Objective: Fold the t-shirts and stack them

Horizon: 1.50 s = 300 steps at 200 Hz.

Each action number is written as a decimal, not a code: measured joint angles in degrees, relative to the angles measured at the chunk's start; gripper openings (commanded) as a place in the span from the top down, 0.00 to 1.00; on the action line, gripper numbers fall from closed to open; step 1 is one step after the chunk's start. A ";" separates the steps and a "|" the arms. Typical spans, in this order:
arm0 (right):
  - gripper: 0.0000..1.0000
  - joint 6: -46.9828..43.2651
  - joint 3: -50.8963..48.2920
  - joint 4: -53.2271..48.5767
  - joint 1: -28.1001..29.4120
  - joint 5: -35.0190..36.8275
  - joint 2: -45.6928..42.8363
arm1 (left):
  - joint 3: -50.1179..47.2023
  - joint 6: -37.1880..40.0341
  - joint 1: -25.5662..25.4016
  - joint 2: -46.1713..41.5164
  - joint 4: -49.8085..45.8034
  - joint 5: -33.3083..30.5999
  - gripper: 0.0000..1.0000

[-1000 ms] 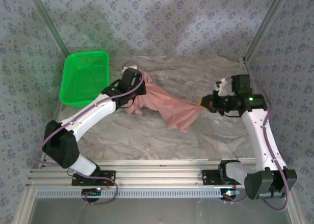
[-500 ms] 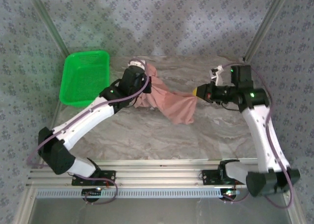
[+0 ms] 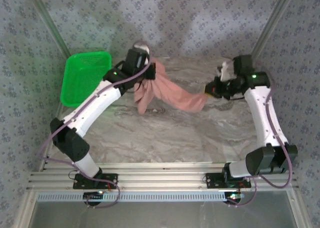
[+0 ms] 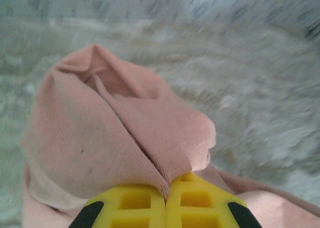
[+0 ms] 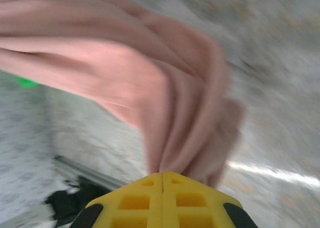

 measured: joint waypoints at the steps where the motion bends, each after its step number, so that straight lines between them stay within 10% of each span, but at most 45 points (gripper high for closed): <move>1: 1.00 0.20 0.35 0.70 -0.04 -0.87 -0.09 | 0.59 0.20 -0.13 -0.07 0.22 0.02 1.00; 50: 1.00 4.90 -2.21 8.70 -4.74 -8.02 -11.08 | -6.78 0.61 -0.02 -17.27 9.84 0.98 1.00; 158: 1.00 2.29 -18.53 1.22 -4.55 -9.01 -15.39 | -25.73 -1.46 -1.20 -20.92 3.23 0.35 1.00; 255: 1.00 -6.60 -21.42 3.02 -4.92 4.07 16.06 | -26.29 -2.12 1.01 6.40 7.65 -0.39 1.00; 300: 0.45 -7.19 -12.59 9.57 -5.14 9.81 27.47 | -16.04 -2.60 3.45 17.05 7.89 1.18 0.39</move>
